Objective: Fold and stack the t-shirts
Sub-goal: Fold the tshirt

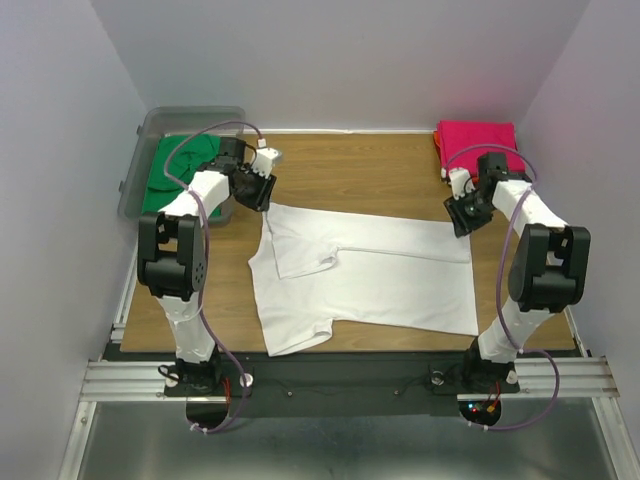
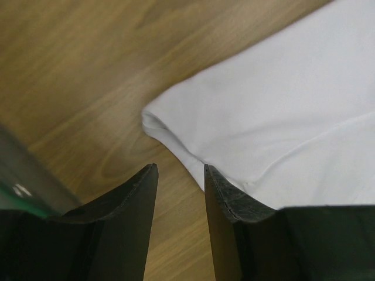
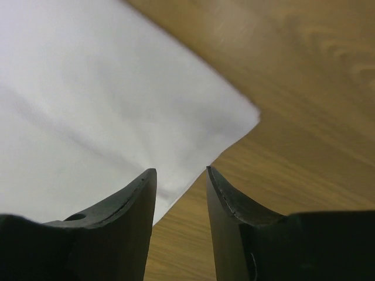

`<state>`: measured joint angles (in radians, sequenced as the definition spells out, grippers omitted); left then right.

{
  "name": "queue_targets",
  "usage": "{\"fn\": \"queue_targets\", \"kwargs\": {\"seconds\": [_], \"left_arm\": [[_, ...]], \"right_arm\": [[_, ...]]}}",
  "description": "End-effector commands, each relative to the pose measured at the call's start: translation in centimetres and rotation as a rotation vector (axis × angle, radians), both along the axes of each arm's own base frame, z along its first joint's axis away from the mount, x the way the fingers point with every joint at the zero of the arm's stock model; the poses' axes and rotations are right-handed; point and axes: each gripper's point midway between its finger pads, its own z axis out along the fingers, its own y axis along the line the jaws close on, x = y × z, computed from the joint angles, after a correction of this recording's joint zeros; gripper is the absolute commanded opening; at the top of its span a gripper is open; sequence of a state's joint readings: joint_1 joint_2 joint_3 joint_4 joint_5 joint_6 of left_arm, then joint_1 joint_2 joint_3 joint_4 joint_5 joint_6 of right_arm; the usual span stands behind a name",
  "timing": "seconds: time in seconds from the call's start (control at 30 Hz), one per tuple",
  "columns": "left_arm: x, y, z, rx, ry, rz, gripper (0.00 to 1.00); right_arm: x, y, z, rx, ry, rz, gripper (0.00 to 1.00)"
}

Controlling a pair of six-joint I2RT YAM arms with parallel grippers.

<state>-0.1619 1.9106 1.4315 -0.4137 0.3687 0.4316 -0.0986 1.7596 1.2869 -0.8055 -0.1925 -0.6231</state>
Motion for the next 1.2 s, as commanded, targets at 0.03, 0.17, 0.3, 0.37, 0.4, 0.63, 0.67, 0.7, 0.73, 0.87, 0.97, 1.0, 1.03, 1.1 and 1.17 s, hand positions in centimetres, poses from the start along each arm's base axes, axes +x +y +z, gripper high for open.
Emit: {"fn": "queue_targets", "kwargs": {"seconds": [0.03,0.17,0.3,0.37,0.4,0.63,0.67,0.7,0.73,0.87,0.97,1.0,1.03,1.1,1.17], "left_arm": [[1.5,-1.7,6.8,-0.100,-0.129,-0.012,0.49],[1.2,-2.3,5.0,-0.121,-0.095,-0.013,0.49],[0.9,-3.3,2.8,-0.148,-0.050,-0.004,0.49],[1.0,-3.6,2.0,-0.159,-0.035,0.010,0.48],[1.0,-3.5,1.5,-0.162,-0.022,0.022,0.48],[1.2,-1.7,-2.8,-0.080,0.027,0.126,0.40],[1.4,-1.5,-3.0,-0.072,0.028,0.132,0.40],[1.8,-1.0,-3.2,-0.053,0.021,0.144,0.40],[2.4,-0.8,-3.5,-0.042,0.019,0.151,0.40],[5.0,0.6,-3.8,0.006,-0.002,0.180,0.39],[7.3,1.2,-3.7,0.034,-0.014,0.187,0.39],[8.5,1.0,-3.4,0.034,-0.029,0.186,0.39],[8.9,1.0,-3.4,0.033,-0.031,0.185,0.39],[10.0,0.7,-2.9,0.024,-0.040,0.181,0.39],[10.3,0.6,-2.5,0.017,-0.039,0.180,0.39]], "right_arm": [[3.7,0.2,3.7,0.041,-0.137,-0.054,0.45],[4.0,0.1,1.6,0.050,-0.087,-0.096,0.38],[4.8,-0.5,-1.0,0.025,-0.068,-0.150,0.36],[5.1,-0.7,-2.2,0.026,-0.048,-0.163,0.36],[5.5,-0.6,-2.4,0.027,-0.056,-0.165,0.36],[8.6,-1.2,-4.6,0.017,-0.070,-0.195,0.34],[9.0,-1.3,-4.7,0.017,-0.075,-0.198,0.34],[9.5,-1.3,-5.0,0.020,-0.079,-0.203,0.34],[10.4,-1.3,-5.2,0.026,-0.084,-0.210,0.34],[12.5,-1.2,-6.1,0.046,-0.094,-0.228,0.34],[14.0,-1.2,-6.5,0.059,-0.106,-0.239,0.35],[14.3,-1.2,-6.7,0.063,-0.105,-0.242,0.35],[14.7,-1.0,-6.6,0.073,-0.110,-0.243,0.35],[15.6,-0.7,-6.7,0.093,-0.119,-0.248,0.37],[16.1,-0.3,-6.4,0.117,-0.129,-0.247,0.39]]}}
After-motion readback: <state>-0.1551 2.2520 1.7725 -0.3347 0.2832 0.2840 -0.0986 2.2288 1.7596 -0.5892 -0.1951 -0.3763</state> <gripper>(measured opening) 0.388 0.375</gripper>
